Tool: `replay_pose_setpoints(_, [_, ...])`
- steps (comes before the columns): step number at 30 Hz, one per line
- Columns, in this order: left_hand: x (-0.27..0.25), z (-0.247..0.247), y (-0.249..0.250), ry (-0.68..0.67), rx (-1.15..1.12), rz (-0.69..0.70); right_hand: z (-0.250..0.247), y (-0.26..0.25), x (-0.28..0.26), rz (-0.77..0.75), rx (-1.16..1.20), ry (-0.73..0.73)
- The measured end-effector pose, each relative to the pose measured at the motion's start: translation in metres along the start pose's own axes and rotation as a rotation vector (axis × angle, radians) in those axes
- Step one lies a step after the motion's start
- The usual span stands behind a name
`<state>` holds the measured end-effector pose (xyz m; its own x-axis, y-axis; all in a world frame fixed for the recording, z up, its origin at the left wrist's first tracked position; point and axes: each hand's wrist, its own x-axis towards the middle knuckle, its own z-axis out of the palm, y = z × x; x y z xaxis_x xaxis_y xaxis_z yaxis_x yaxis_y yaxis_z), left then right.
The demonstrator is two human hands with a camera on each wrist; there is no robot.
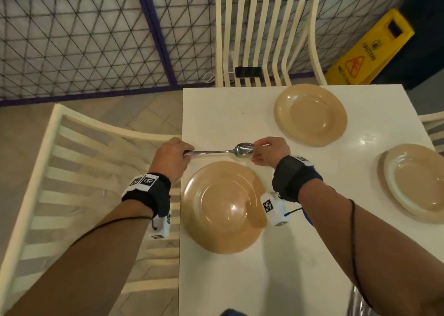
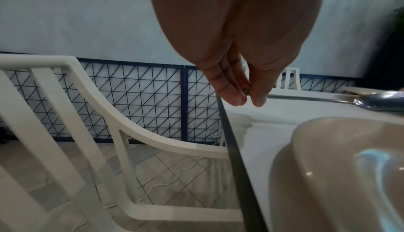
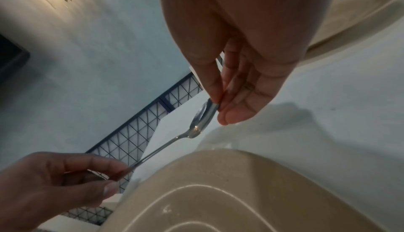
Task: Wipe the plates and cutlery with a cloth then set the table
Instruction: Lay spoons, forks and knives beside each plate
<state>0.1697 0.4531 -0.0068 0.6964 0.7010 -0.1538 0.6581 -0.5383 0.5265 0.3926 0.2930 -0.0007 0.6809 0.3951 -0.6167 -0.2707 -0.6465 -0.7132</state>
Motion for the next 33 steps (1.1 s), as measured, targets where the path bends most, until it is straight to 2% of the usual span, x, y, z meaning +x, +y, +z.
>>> replay_pose_setpoints(5, [0.017,0.012,-0.012,-0.099,0.002,-0.029,0.012,0.006,0.018,0.040,-0.075,0.044])
replay_pose_setpoints(12, [0.024,0.015,-0.018,-0.103,-0.039,-0.049,0.013,0.009,0.017,0.036,-0.103,0.069])
replay_pose_setpoints(17, [0.019,0.001,-0.012,-0.113,-0.029,-0.058,0.001,0.008,0.007,0.013,-0.123,0.013])
replay_pose_setpoints(22, [-0.013,-0.032,0.020,0.082,-0.103,-0.011,-0.060,0.016,-0.031,-0.153,-0.162,-0.007])
replay_pose_setpoints(25, [-0.062,-0.041,0.066,0.106,-0.233,0.043,-0.116,0.040,-0.072,-0.214,-0.137,0.027])
replay_pose_setpoints(29, [-0.129,-0.004,0.135,-0.073,-0.398,0.125,-0.188,0.093,-0.117,-0.173,-0.157,0.133])
replay_pose_setpoints(33, [-0.179,0.072,0.192,-0.286,-0.381,0.169,-0.243,0.143,-0.153,-0.139,-0.200,0.214])
